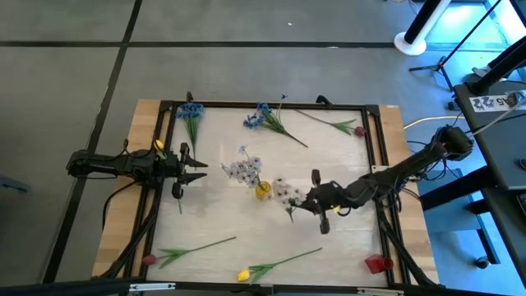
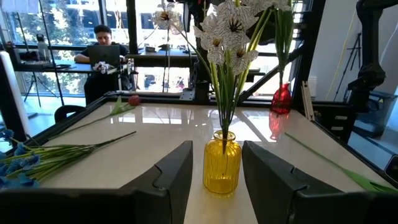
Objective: Sort flowers into vase by color
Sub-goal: Put the white flower into the yellow vase, then put the bottom yellow flower into the yellow vase
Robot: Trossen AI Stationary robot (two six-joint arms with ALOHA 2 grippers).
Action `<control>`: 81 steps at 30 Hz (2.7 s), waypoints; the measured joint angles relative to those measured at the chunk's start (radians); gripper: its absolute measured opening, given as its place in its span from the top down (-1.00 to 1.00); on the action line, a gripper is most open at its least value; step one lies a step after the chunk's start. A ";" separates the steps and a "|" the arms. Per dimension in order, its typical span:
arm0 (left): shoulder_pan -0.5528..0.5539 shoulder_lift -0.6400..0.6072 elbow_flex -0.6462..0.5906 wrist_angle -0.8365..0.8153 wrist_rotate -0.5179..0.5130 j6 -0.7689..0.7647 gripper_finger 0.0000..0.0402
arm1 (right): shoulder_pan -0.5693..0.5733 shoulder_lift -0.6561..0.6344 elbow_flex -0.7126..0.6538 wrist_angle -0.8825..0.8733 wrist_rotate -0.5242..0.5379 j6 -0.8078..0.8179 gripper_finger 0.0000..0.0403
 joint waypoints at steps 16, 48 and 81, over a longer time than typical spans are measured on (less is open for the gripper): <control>0.000 0.000 0.000 0.000 0.000 0.000 0.33 | 0.000 -0.013 -0.047 0.286 -0.141 -0.238 1.00; 0.000 0.000 0.000 0.000 0.000 0.000 0.33 | -0.308 0.320 -0.007 0.583 -0.092 -0.268 1.00; 0.000 0.000 0.000 0.000 0.000 0.000 0.33 | -0.307 0.225 0.143 -0.282 -0.107 -0.240 -0.04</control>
